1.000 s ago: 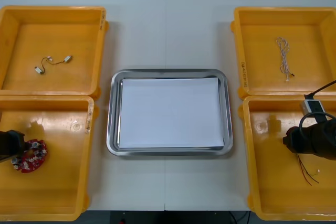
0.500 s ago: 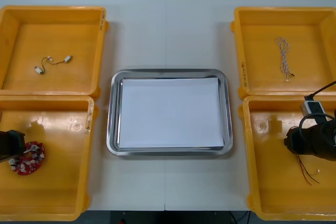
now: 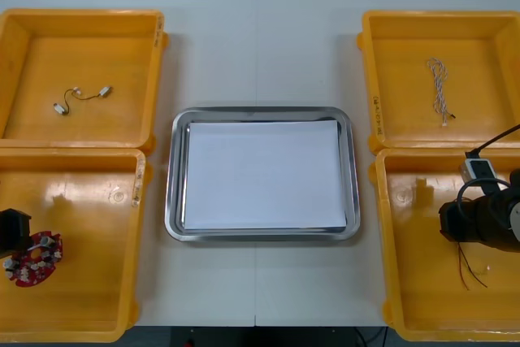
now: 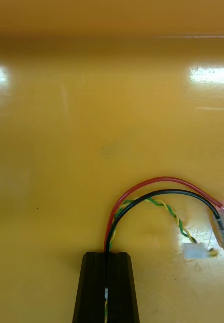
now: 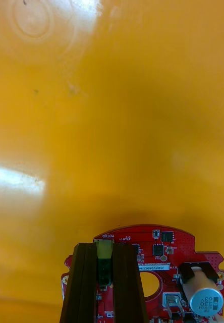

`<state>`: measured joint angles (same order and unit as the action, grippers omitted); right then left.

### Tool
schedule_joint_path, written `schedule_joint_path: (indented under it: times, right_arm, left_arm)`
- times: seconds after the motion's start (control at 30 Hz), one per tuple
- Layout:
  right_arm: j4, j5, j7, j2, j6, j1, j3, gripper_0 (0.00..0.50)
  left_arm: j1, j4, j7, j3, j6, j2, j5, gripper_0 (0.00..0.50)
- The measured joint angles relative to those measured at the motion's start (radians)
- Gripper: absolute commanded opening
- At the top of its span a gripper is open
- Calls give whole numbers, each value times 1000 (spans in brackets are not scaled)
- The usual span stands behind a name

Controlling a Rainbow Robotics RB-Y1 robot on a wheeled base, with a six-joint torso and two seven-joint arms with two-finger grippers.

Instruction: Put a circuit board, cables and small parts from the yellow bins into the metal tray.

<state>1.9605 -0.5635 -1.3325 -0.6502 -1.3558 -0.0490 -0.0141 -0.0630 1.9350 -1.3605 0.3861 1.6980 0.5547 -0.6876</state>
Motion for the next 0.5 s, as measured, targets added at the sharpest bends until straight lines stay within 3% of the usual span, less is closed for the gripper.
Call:
schedule_joint_path:
  times: [0.33,0.5]
  right_arm:
    - [1,47,0,12,-12,11,0,0]
    - [0,52,0,12,-117,58,0,0]
  left_arm:
    - [77,76,0,49,202,30,0,0]
    - [141,96,0,50,212,53,0,0]
